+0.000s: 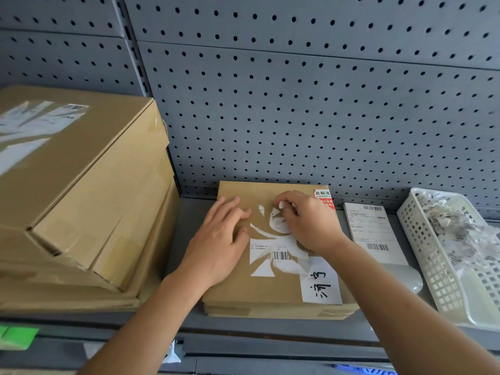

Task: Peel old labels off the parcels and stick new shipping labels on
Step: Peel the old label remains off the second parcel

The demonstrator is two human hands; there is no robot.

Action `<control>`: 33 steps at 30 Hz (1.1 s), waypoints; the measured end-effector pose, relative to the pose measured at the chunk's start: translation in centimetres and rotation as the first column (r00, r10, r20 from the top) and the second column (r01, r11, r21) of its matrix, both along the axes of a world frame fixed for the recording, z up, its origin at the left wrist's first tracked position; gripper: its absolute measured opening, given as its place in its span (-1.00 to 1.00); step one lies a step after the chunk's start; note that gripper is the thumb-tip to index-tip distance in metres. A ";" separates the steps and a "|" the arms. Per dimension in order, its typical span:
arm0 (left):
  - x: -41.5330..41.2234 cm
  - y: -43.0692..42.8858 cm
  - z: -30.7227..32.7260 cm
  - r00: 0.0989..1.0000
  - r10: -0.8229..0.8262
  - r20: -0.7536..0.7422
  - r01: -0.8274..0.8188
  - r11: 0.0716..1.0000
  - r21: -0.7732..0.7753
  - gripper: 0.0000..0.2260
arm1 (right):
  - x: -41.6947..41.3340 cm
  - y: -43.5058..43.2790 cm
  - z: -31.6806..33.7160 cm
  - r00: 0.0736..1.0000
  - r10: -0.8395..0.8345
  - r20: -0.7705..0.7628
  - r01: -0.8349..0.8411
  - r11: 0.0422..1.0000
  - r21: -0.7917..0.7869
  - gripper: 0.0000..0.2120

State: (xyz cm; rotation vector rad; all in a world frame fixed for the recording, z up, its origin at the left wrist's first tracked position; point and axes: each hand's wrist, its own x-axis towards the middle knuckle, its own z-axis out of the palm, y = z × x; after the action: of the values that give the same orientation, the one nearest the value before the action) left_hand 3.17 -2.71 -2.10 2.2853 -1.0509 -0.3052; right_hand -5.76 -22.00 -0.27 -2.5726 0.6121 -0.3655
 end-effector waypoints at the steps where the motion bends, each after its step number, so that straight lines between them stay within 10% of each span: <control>1: 0.0 0.0 0.0 1.000 0.000 0.000 0.000 1.000 0.002 -0.68 | 0.1 0.0 0.0 1.000 0.004 -0.003 -0.004 1.000 -0.016 -0.76; 33: 0.1 0.0 -0.2 1.000 0.004 -0.004 -0.004 1.000 0.003 -0.69 | -0.1 0.0 -1.3 0.994 0.000 0.106 0.008 0.997 -0.077 -0.79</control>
State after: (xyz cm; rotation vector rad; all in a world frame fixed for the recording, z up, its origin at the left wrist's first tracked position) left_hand 3.25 -2.76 -2.32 2.2880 -1.0447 -0.3095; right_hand -5.84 -21.96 -1.56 -2.6056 0.5750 -0.5333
